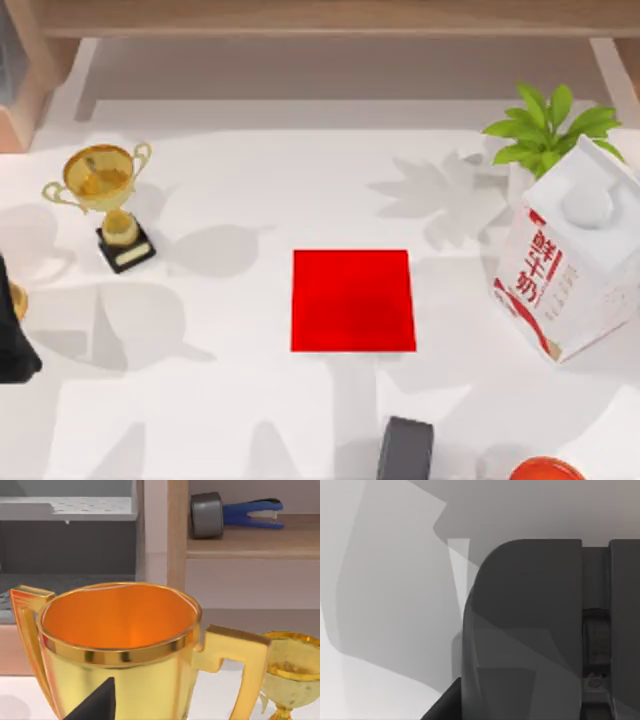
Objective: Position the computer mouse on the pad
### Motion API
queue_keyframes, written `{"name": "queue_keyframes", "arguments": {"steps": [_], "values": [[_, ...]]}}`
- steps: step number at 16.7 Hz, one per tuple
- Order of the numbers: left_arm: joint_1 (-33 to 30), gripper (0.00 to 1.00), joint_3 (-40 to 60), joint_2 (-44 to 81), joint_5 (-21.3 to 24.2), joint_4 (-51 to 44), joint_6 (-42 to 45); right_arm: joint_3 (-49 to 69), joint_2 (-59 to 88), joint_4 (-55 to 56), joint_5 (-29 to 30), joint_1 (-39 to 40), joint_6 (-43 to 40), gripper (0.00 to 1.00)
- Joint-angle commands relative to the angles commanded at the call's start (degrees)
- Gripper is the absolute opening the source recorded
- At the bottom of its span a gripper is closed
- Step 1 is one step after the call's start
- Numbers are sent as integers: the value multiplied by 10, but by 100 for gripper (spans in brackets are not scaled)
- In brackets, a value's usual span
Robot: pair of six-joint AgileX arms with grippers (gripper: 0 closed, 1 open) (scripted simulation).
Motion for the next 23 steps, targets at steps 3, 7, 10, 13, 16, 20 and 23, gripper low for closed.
{"name": "queue_keyframes", "arguments": {"steps": [3,7,10,13,16,20,23], "values": [[0,100,0,0,0,0,0,9,-17,-26,-8,6,10,0],[0,100,0,0,0,0,0,60,-63,-91,-15,4,27,0],[0,100,0,0,0,0,0,110,-85,-145,-9,-5,26,0],[0,100,0,0,0,0,0,136,-84,-195,-1,-6,9,0],[0,100,0,0,0,0,0,141,-76,-216,0,-2,-3,0],[0,100,0,0,0,0,0,139,-78,-215,0,-3,-2,0],[0,100,0,0,0,0,0,154,-85,-220,-7,6,30,0]]}}
